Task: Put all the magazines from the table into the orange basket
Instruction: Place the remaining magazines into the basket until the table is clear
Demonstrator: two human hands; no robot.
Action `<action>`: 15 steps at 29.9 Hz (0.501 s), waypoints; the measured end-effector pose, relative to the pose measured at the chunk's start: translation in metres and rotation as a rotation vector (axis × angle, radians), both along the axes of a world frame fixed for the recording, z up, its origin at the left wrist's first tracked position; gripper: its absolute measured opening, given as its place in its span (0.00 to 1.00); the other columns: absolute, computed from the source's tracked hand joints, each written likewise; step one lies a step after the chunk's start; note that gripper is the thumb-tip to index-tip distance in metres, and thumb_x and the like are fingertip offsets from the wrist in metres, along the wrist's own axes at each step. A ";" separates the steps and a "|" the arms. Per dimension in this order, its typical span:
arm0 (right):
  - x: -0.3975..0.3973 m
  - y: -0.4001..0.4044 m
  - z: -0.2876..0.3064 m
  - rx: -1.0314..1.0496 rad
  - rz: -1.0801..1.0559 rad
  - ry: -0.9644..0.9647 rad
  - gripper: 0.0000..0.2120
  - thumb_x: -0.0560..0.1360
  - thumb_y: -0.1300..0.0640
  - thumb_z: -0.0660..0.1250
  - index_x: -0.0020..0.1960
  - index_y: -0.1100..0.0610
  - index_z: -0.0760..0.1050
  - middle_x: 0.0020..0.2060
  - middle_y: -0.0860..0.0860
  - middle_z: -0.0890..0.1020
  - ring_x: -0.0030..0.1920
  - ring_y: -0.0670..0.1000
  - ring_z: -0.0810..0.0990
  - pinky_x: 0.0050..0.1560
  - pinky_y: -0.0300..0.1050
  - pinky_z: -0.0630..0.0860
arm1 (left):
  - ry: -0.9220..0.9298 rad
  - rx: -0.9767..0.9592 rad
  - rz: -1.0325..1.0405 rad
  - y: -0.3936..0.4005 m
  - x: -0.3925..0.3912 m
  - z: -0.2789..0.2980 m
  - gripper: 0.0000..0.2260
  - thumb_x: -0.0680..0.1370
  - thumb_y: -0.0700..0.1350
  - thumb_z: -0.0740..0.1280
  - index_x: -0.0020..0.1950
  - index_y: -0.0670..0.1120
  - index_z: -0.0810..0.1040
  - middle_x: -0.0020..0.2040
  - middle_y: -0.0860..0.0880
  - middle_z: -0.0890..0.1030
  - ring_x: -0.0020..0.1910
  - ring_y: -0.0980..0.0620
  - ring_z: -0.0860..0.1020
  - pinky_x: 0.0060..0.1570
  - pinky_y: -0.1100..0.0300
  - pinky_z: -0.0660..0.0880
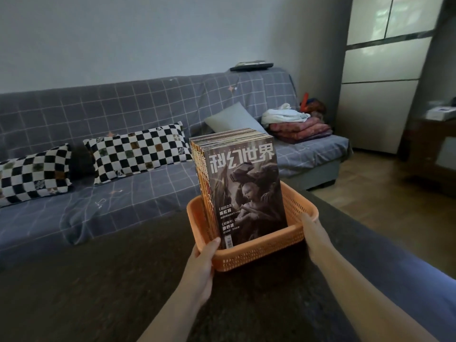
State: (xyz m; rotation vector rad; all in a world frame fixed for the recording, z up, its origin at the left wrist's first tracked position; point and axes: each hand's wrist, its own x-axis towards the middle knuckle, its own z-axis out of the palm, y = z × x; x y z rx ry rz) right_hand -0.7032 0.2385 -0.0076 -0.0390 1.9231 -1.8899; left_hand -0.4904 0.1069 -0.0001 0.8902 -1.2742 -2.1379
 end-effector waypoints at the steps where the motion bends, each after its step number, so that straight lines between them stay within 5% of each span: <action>1: -0.010 -0.001 0.000 0.007 0.001 0.002 0.24 0.79 0.50 0.57 0.73 0.52 0.59 0.61 0.57 0.73 0.61 0.57 0.72 0.60 0.54 0.67 | -0.007 -0.002 -0.001 -0.001 -0.010 0.000 0.30 0.76 0.44 0.68 0.75 0.46 0.60 0.65 0.42 0.74 0.64 0.42 0.73 0.69 0.44 0.65; 11: -0.117 -0.010 0.007 0.146 -0.040 0.023 0.23 0.79 0.47 0.55 0.70 0.59 0.65 0.42 0.55 0.76 0.43 0.52 0.75 0.44 0.46 0.70 | -0.012 -0.047 -0.022 0.002 -0.116 -0.001 0.28 0.77 0.46 0.67 0.75 0.47 0.61 0.66 0.43 0.74 0.64 0.43 0.73 0.69 0.44 0.67; 15: -0.147 -0.011 0.007 0.182 -0.013 0.026 0.24 0.79 0.47 0.52 0.69 0.62 0.66 0.42 0.56 0.76 0.47 0.54 0.75 0.52 0.48 0.70 | -0.004 -0.059 -0.029 0.000 -0.144 -0.003 0.26 0.78 0.46 0.67 0.74 0.47 0.62 0.65 0.45 0.75 0.63 0.44 0.74 0.68 0.44 0.67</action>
